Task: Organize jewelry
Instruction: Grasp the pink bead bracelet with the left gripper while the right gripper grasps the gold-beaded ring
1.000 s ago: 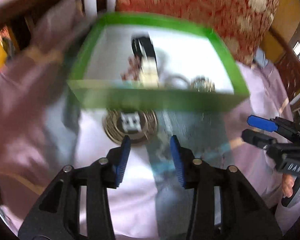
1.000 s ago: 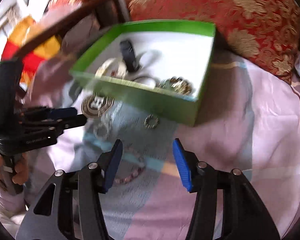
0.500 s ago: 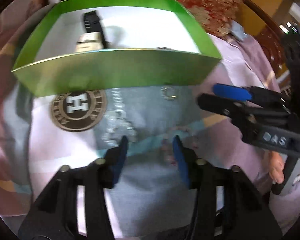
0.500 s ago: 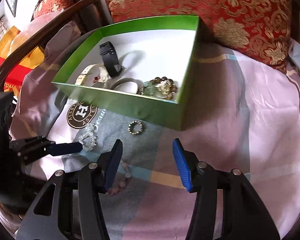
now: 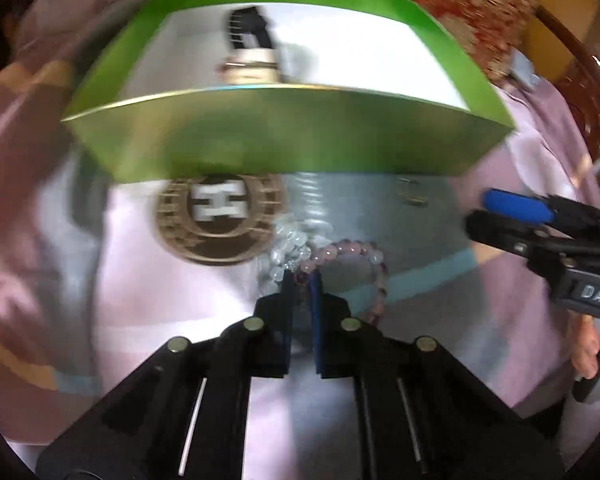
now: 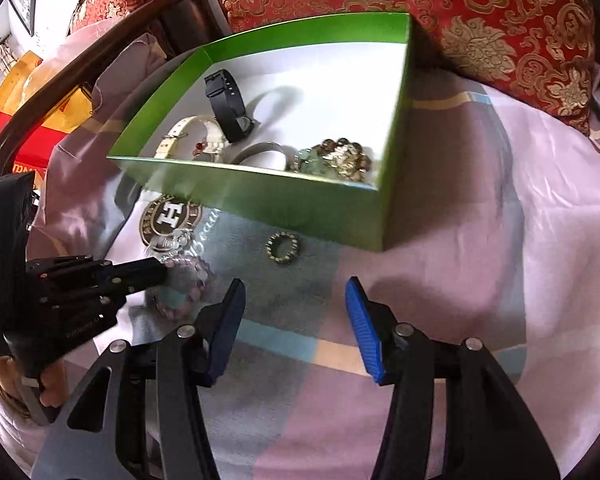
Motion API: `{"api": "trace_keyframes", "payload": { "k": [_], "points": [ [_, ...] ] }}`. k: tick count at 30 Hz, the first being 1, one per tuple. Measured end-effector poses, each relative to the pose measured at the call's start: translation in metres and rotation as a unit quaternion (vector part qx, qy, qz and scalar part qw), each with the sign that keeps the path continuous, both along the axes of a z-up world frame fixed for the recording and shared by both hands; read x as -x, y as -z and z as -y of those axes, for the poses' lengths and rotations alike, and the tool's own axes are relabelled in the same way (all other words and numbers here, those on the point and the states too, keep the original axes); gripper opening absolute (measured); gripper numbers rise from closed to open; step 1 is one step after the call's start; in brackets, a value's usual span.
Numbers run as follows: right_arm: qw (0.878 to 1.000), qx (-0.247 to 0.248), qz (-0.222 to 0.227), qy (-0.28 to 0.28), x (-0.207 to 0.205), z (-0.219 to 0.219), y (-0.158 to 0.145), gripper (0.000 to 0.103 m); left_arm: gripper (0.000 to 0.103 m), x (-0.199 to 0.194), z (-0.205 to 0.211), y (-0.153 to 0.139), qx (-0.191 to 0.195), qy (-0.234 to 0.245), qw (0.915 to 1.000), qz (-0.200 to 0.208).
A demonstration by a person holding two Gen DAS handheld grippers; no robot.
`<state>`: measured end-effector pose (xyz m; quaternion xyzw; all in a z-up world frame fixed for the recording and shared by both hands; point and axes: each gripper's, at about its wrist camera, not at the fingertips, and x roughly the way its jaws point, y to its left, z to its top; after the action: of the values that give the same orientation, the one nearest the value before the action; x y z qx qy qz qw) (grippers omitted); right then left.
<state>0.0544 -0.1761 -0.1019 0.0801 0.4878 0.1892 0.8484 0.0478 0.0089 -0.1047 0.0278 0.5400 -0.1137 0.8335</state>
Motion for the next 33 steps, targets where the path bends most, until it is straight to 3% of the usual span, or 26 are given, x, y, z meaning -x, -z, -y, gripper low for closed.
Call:
{"api": "trace_keyframes", "payload": {
  "k": [7,9,11,12,14,16,18,20,21,22,23,25,33],
  "points": [
    [0.999,0.044,-0.016,0.008,-0.028,-0.029,0.004,0.053,0.008,-0.001,-0.021,-0.008,0.013,-0.011,0.9998,0.009],
    [0.998,0.053,-0.027,0.009,-0.035,-0.035,0.01,0.053,0.012,-0.001,-0.02,-0.007,0.005,-0.014,0.9998,0.011],
    [0.997,0.076,-0.017,0.009,-0.034,-0.043,0.012,0.053,0.027,-0.005,-0.019,-0.006,0.009,-0.013,0.9998,0.011],
    [0.996,0.088,-0.012,0.006,-0.033,-0.046,0.012,0.051,0.029,-0.006,-0.019,-0.005,0.011,-0.012,0.9998,0.01],
    [0.992,0.127,0.008,0.004,-0.029,-0.051,0.014,0.031,0.034,-0.01,-0.016,0.0,0.009,-0.009,0.9999,0.005],
    [0.99,0.14,0.019,-0.003,-0.027,-0.053,0.014,0.021,0.04,-0.011,-0.014,0.002,0.012,-0.004,0.9999,0.005],
    [0.992,0.125,0.016,-0.011,-0.026,-0.05,0.014,0.021,0.042,-0.012,-0.01,0.003,0.013,0.001,0.9999,0.007],
    [0.994,0.11,0.017,-0.021,-0.024,-0.045,0.014,0.021,0.04,-0.015,-0.003,0.004,0.01,0.002,0.9999,0.008],
    [0.995,0.1,0.014,-0.024,-0.023,-0.042,0.014,0.021,0.033,-0.015,-0.003,0.004,0.007,0.0,0.9999,0.009],
    [0.996,0.09,0.01,-0.028,-0.021,-0.039,0.014,0.021,0.016,-0.016,-0.004,0.004,0.009,-0.001,0.9999,0.005],
    [0.996,0.081,0.008,-0.029,-0.018,-0.036,0.013,0.021,0.008,-0.018,-0.003,0.005,0.017,-0.004,0.9998,-0.001],
    [0.997,0.072,0.005,-0.027,-0.014,-0.028,0.013,0.021,0.007,-0.016,-0.012,0.003,0.039,-0.008,0.9991,-0.01],
    [0.998,0.06,0.006,-0.019,-0.004,-0.016,0.007,0.021,0.007,0.001,-0.011,-0.02,0.029,0.006,0.9994,0.016]
  ]
}}
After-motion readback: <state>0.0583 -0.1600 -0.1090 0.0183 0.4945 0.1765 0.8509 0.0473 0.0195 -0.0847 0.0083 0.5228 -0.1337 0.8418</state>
